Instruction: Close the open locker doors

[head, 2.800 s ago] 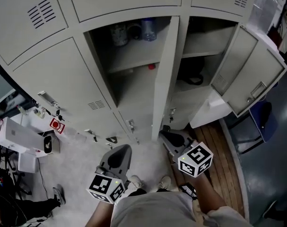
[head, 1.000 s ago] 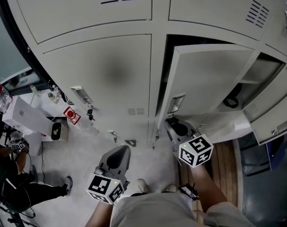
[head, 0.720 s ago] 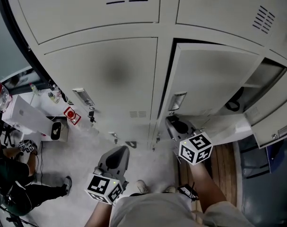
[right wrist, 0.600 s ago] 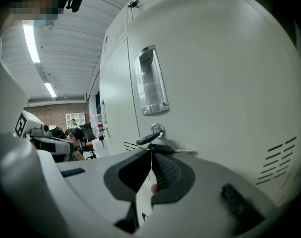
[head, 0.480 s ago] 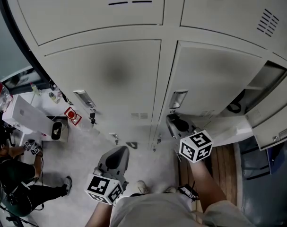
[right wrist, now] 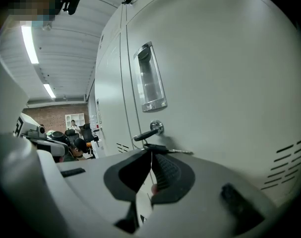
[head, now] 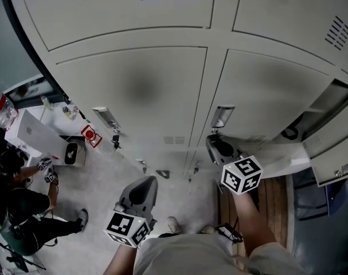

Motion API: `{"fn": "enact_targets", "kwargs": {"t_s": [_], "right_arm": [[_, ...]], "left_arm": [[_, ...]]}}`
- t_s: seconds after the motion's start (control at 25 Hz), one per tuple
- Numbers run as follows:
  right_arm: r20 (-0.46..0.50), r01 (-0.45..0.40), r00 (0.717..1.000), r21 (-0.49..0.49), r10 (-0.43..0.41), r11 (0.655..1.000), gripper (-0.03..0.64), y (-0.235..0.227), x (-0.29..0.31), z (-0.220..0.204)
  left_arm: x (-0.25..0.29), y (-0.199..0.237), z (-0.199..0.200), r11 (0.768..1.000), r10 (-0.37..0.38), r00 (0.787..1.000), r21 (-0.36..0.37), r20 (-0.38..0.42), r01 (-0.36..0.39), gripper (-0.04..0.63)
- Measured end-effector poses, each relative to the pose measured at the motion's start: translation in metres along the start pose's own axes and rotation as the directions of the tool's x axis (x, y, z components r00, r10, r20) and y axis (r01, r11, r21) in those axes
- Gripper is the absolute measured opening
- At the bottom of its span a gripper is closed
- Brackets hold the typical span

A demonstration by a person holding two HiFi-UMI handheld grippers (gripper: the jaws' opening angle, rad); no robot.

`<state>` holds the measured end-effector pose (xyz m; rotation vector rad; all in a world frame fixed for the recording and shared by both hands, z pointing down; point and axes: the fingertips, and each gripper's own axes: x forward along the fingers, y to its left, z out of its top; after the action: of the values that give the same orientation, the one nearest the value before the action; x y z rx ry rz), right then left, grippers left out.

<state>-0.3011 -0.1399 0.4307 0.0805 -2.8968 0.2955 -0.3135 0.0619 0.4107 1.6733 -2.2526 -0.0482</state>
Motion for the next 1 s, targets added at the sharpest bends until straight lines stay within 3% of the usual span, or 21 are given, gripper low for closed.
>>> {"fn": "enact_targets", "kwargs": {"t_s": [0.28,0.56,1.0], "right_arm": [[-0.003,0.0,1.0,0.0,0.0,1.0,0.028,0.001,0.001,-0.001],[-0.042,-0.031,0.999,-0.015,0.031,0.999,0.028,0.02,-0.009,-0.014],[-0.036,0.058,0.998,-0.022,-0.059,0.998,0.028,0.033,-0.079,-0.024]], "left_arm": [[0.002,0.001,-0.004,1.0,-0.004,1.0,-0.004,-0.009,0.004,0.021],[0.008,-0.01,-0.005,0.999,-0.053,0.998,-0.003,-0.012,0.053,0.021],[0.031,-0.049,-0.011,0.97,-0.241,0.969,0.017,-0.047,0.242,0.021]]}}
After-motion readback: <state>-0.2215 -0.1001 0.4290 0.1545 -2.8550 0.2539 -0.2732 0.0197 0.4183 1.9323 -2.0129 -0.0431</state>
